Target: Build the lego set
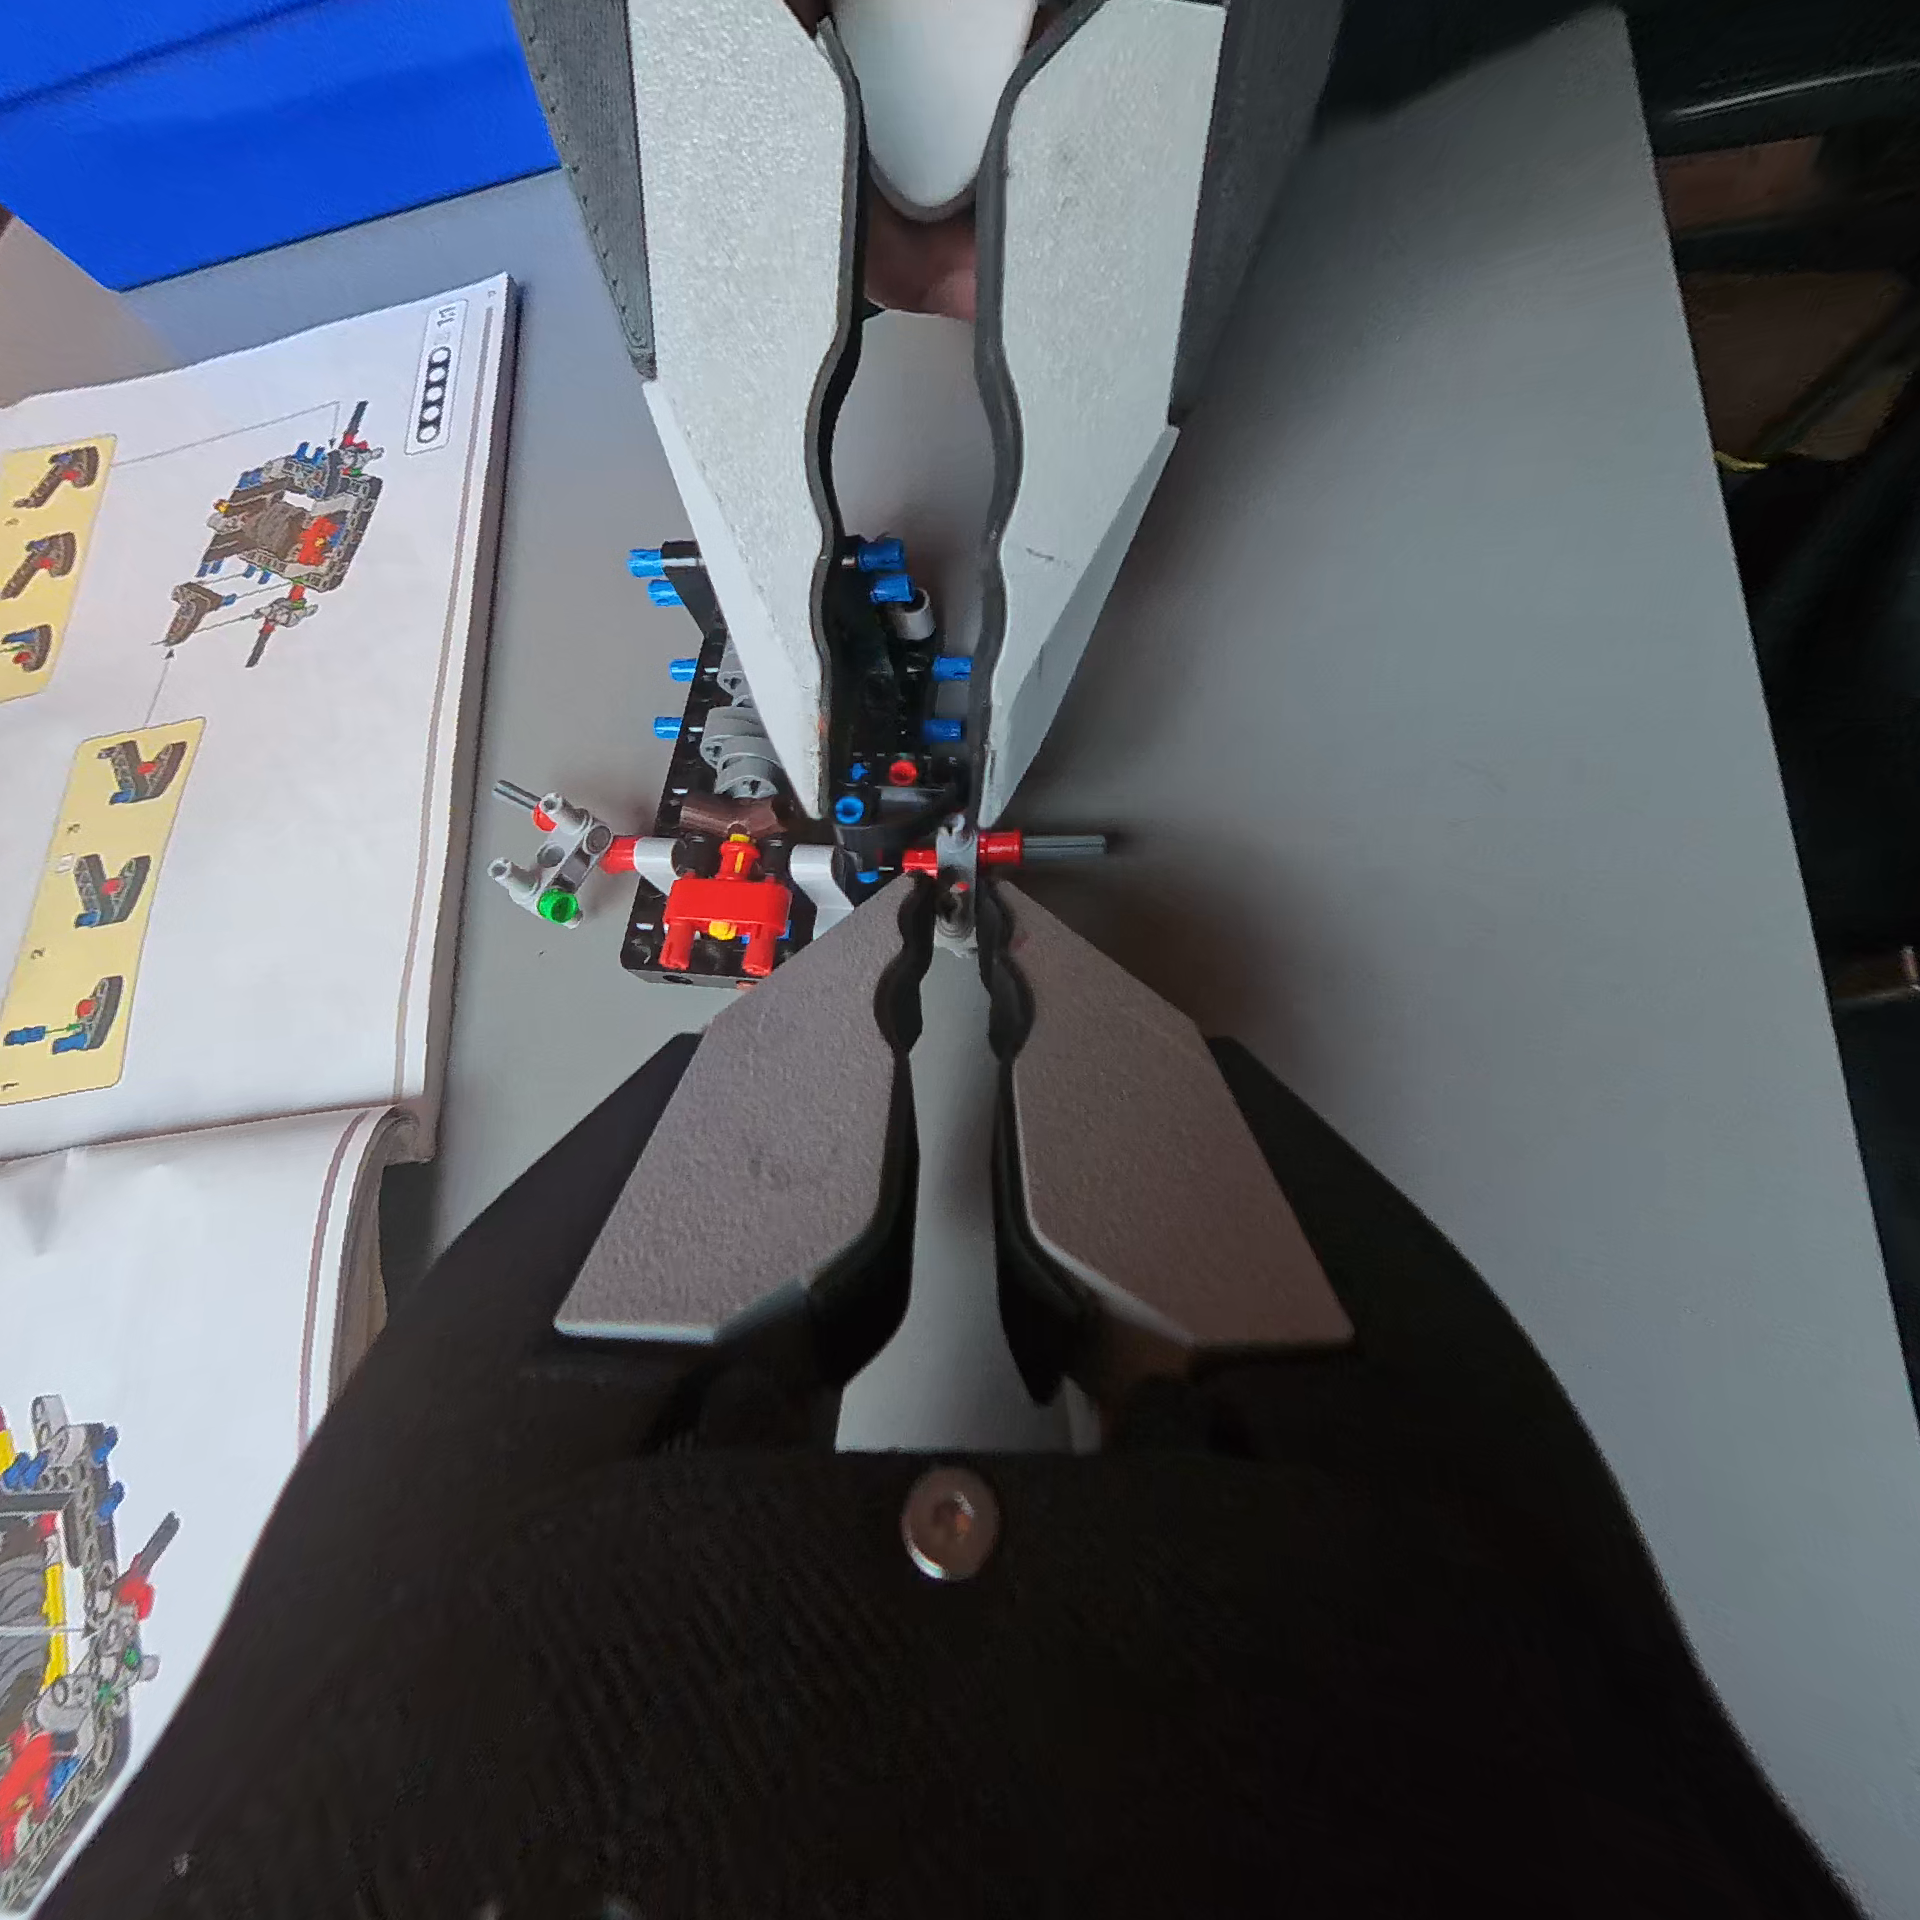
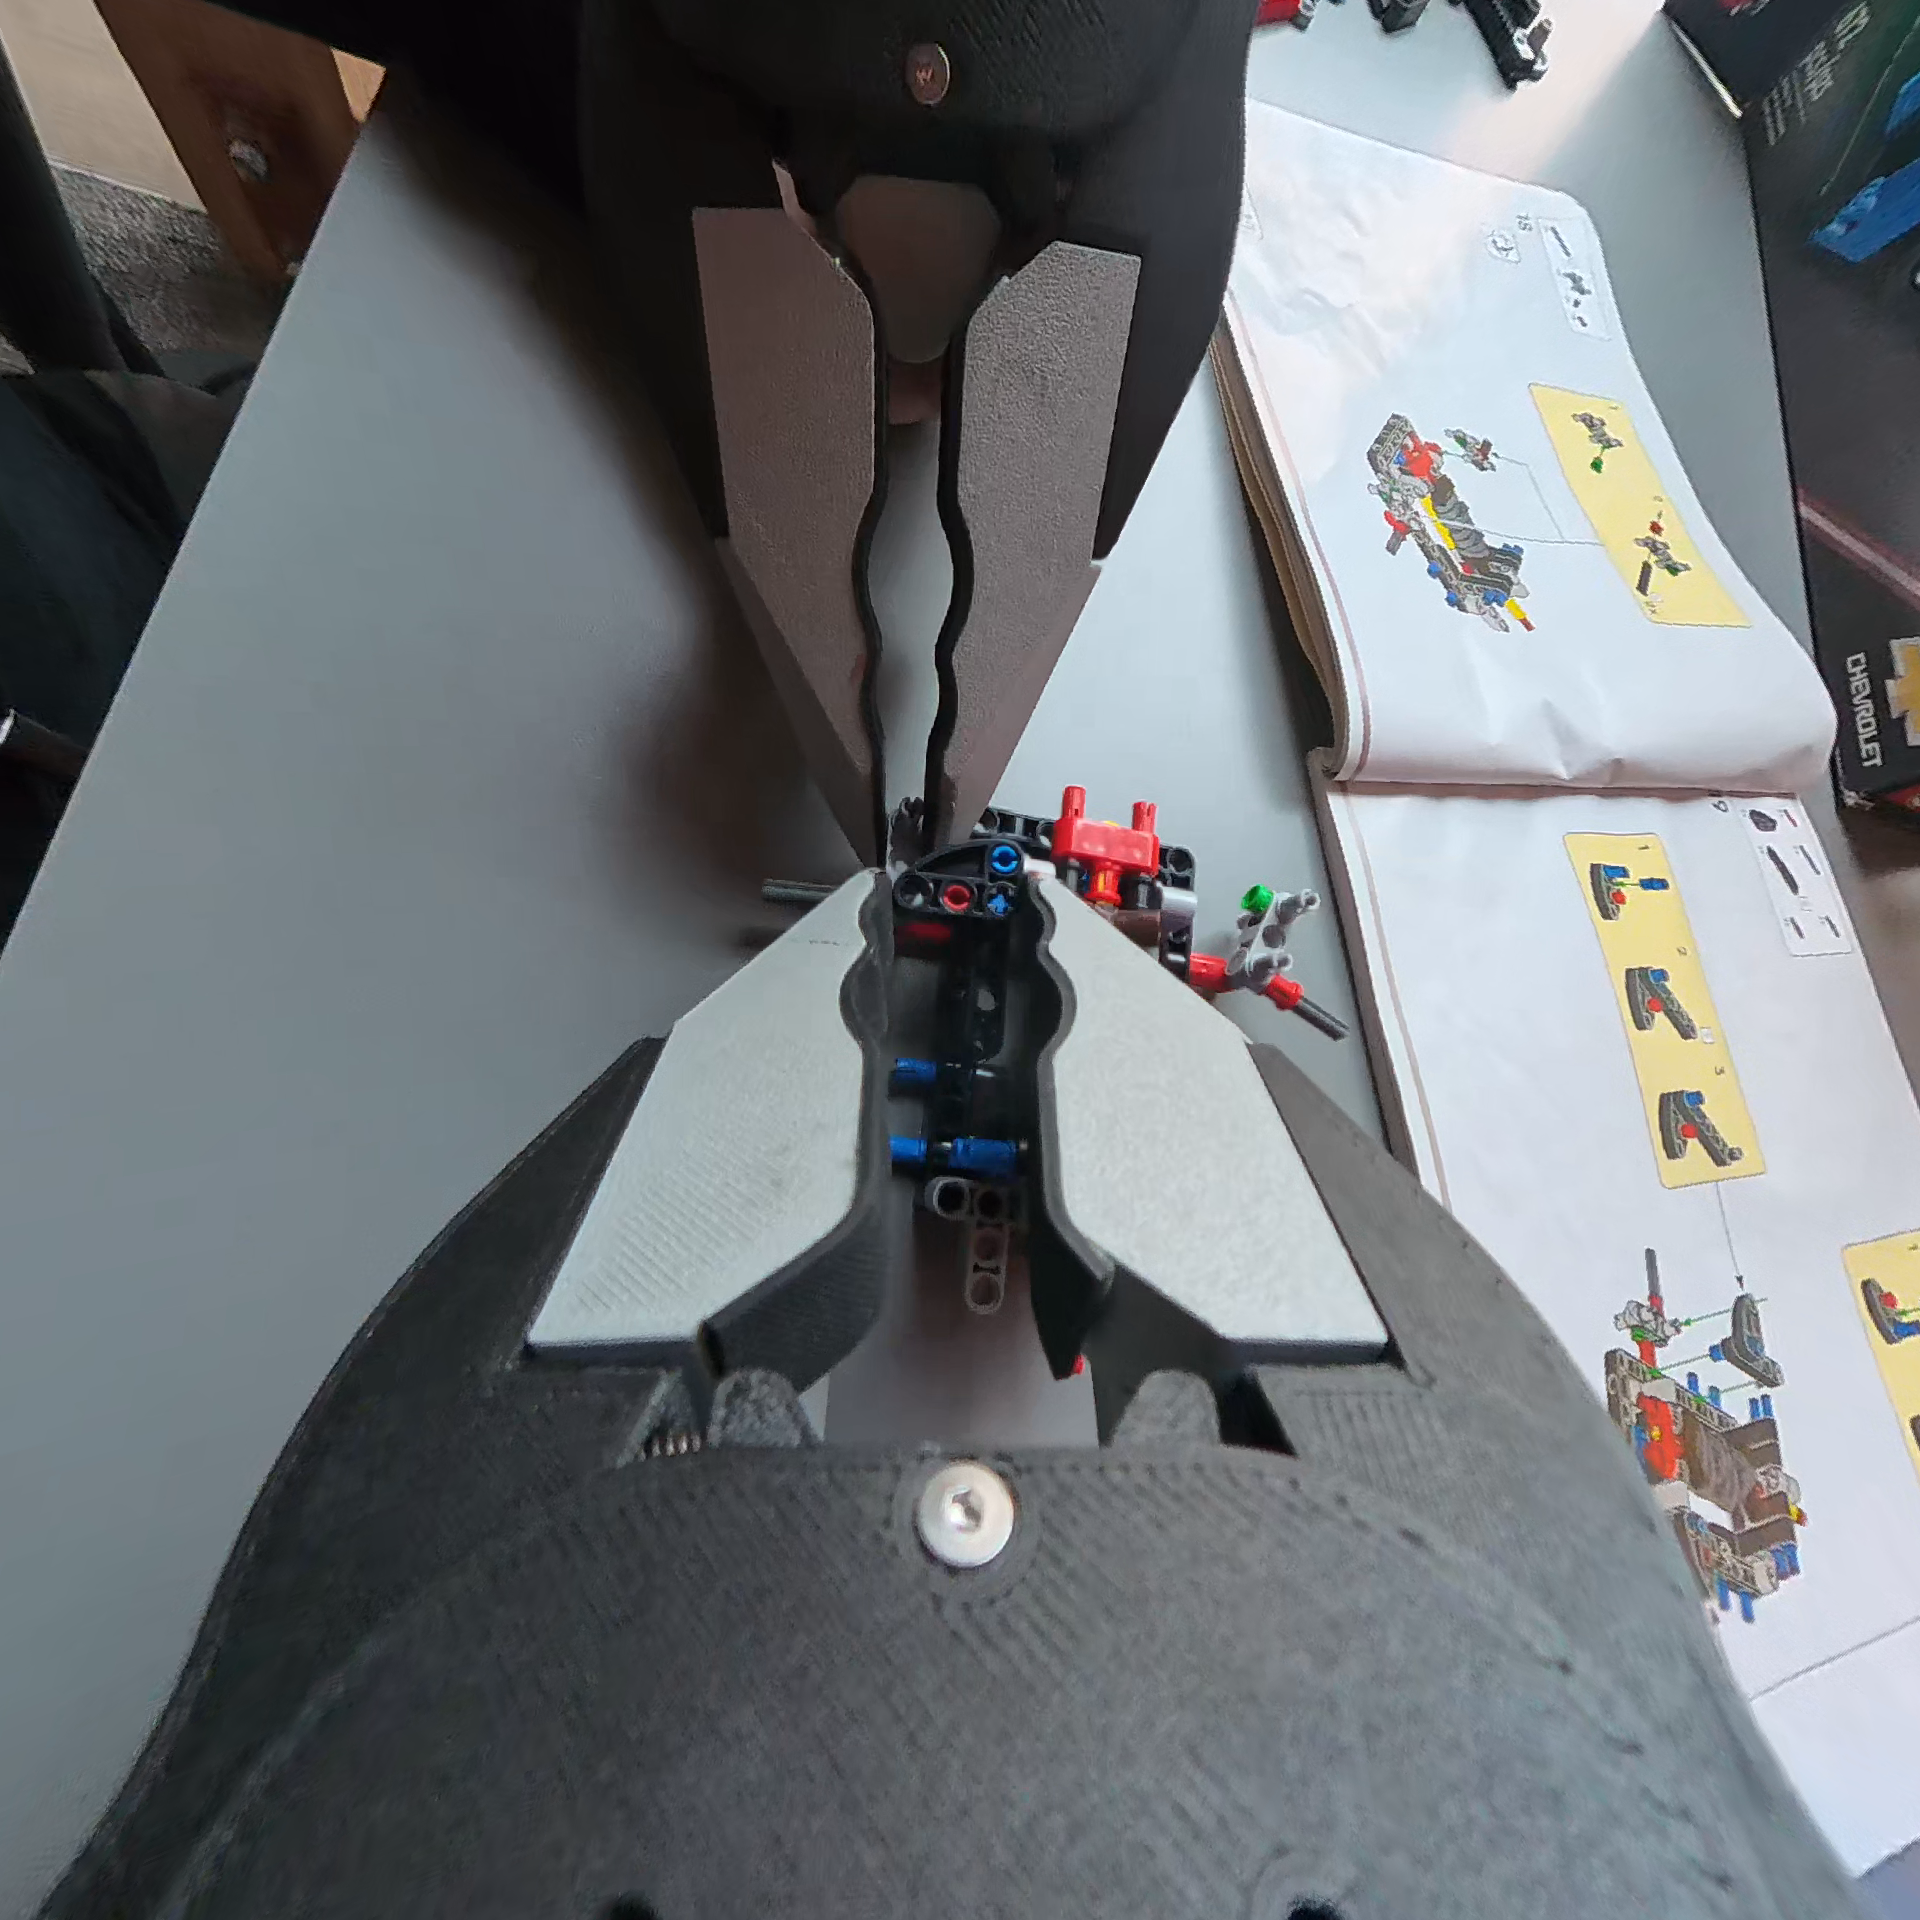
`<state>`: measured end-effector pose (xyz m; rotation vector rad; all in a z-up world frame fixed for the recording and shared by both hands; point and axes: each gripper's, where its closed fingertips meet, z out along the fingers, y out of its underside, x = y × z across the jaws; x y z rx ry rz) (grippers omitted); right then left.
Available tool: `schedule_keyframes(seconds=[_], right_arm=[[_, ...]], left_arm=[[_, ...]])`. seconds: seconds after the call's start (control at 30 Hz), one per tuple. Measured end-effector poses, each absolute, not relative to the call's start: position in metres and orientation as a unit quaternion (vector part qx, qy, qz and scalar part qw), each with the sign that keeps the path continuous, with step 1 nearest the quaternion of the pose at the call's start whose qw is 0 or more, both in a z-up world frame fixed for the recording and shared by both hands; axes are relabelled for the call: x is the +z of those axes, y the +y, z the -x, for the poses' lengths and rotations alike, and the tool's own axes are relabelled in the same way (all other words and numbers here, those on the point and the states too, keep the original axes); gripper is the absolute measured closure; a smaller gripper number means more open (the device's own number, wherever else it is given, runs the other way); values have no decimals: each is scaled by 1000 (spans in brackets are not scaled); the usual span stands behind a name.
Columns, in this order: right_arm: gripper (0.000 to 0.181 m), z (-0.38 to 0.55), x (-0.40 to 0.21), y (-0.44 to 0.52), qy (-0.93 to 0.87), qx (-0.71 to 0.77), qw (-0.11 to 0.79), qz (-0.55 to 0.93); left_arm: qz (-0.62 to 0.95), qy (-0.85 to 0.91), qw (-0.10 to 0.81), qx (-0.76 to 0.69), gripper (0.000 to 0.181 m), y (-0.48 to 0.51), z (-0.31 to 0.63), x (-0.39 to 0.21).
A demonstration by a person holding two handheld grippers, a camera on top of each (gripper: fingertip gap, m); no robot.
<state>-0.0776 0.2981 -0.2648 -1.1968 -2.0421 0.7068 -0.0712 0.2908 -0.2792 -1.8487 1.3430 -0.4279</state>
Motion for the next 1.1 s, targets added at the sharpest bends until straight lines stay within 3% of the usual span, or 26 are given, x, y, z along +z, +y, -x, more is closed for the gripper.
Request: schedule_keyframes(seconds=[0.2, 0.57, 1.1], right_arm=[[160, 73, -263, 301, -751, 333, 307, 481], [160, 84, -260, 300, -759, 313, 304, 483], [160, 89, -266, 306, -773, 299, 216, 516]], left_arm=[[727, 529, 415, -136, 171, 293, 75, -279], [740, 510, 412, -151, 167, 295, 81, -277], [745, 504, 414, -140, 173, 298, 89, -278]])
